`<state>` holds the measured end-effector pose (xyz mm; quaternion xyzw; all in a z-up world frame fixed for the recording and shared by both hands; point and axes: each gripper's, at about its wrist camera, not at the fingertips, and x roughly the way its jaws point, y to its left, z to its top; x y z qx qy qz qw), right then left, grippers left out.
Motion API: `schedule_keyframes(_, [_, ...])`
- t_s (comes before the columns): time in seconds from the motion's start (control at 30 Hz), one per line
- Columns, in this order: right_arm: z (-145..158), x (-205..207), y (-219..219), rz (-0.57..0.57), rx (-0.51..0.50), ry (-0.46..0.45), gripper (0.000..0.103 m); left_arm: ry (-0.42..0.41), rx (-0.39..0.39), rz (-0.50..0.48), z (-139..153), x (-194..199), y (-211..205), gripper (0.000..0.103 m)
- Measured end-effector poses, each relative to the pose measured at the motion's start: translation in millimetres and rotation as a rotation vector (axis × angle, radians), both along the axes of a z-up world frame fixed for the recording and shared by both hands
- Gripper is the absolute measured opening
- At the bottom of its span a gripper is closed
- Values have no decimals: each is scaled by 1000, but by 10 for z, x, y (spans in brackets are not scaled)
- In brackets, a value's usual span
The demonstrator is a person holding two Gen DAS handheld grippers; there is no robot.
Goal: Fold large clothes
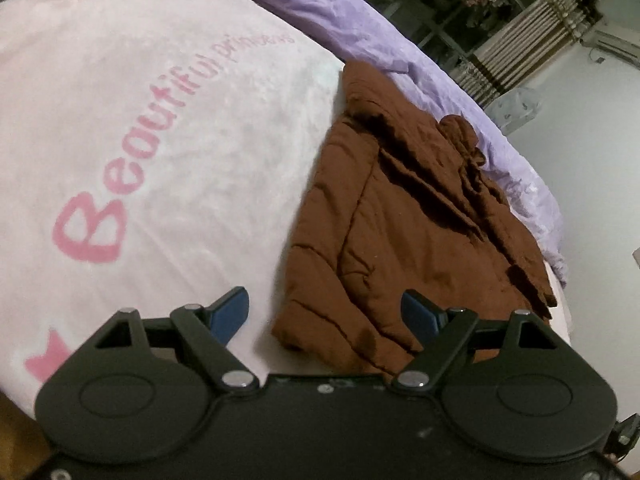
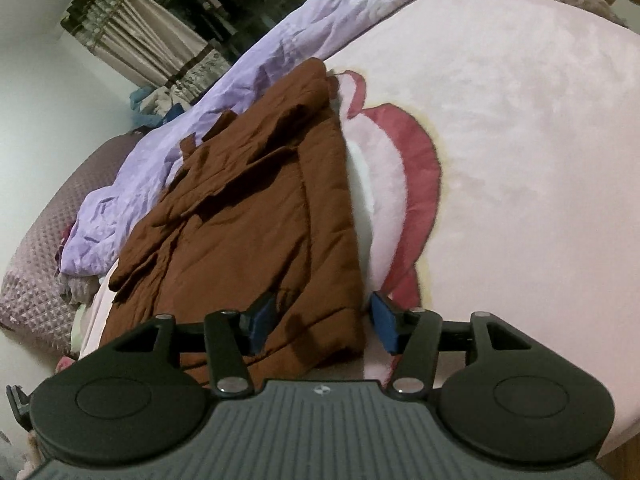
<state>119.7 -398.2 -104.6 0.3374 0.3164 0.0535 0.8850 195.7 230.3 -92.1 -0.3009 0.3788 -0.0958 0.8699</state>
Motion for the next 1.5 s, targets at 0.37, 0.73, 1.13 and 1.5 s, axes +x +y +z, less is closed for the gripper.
schedule_keyframes(0.37, [-69,33,-25,-39,26,-4,68,-2,-4,-116,34,369,-254,86])
schedule_keyframes(0.73, [-1,4,110,32,-10,6,55,19,48,-160,25,344,-386,41])
schedule_keyframes(1.13, [189,53,10,71,172,-98,15,-87,-31,-122,277,336,-295,15])
schedule_keyframes(1.5, [742,842,-161,33,209,-231,13,-268,2,-151,1001,1223,-494,15])
